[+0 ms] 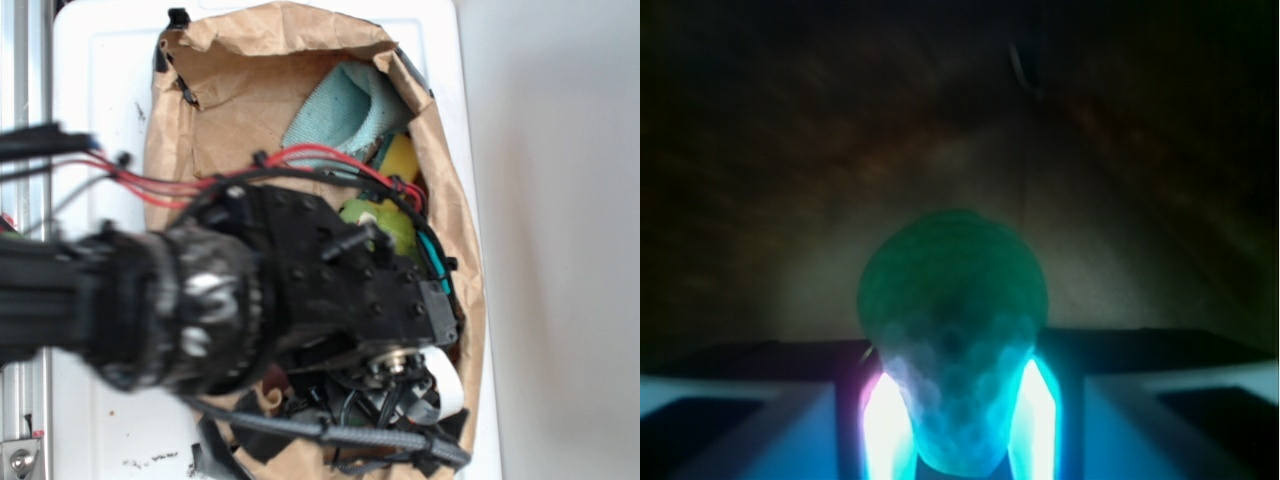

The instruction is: Grab the green ball.

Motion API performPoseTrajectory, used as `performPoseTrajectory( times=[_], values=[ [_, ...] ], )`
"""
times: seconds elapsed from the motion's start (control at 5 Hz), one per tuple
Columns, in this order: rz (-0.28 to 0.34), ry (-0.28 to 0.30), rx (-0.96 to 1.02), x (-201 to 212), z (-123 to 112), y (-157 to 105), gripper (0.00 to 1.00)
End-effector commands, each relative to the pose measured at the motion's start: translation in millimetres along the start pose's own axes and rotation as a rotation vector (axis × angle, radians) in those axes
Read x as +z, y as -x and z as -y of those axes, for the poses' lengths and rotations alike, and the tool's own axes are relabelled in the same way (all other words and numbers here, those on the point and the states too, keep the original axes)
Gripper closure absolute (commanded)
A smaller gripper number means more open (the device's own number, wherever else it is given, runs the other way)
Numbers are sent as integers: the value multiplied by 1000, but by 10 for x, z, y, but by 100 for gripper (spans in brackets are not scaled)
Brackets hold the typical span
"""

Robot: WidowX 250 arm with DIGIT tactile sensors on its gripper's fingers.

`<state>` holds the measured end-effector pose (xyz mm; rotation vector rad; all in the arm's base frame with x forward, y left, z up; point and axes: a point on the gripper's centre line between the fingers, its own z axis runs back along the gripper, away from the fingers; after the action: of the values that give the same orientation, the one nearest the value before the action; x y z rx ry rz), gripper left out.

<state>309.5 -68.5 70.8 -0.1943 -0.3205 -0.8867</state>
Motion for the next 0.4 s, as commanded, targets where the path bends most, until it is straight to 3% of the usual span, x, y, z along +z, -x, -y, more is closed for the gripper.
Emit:
performPoseTrajectory(
  times=[0.0,0.2],
  values=[
    [107,-94,96,797,-203,41,100],
    [88,-121,151,998,-230,151,100]
  ],
)
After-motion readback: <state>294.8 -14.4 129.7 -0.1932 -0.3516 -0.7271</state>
